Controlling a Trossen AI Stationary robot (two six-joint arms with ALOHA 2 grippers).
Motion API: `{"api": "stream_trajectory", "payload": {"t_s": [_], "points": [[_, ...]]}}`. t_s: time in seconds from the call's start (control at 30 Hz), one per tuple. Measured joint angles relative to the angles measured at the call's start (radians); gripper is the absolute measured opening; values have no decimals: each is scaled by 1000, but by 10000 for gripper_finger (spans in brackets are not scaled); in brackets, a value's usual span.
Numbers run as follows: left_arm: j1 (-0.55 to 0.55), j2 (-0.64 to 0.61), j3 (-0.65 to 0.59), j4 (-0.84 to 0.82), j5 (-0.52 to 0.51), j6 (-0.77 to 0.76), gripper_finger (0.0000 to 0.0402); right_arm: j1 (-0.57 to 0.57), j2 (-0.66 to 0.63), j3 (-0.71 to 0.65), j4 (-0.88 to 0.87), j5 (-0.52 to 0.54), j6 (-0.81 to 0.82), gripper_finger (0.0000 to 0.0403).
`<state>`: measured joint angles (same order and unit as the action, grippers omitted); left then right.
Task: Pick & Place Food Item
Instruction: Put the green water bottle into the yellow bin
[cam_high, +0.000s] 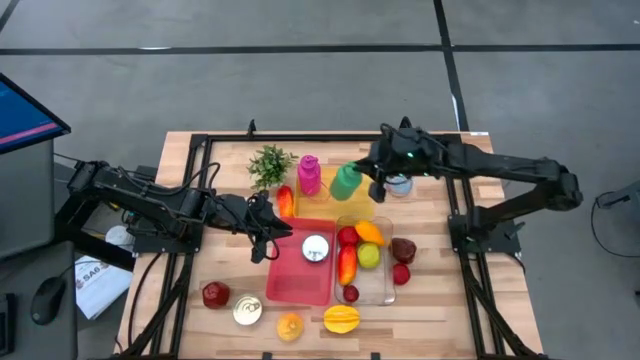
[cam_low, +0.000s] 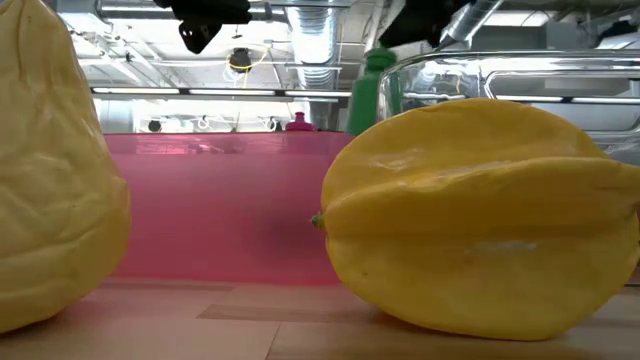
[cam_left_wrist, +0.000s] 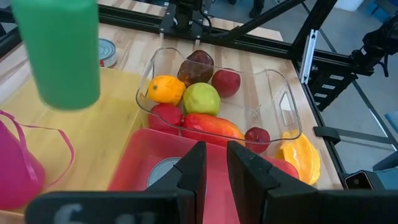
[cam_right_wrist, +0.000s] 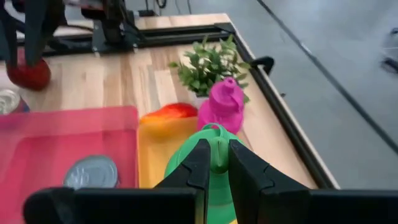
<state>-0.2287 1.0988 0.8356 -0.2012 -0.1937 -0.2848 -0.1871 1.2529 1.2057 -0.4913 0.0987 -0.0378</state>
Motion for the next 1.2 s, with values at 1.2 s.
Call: {"api": "stream_trajectory", "payload": {"t_s": [1.2], "points": [[0, 0, 0, 1, 0, -1, 53, -213, 304, 36, 129, -177, -104, 123]]}}
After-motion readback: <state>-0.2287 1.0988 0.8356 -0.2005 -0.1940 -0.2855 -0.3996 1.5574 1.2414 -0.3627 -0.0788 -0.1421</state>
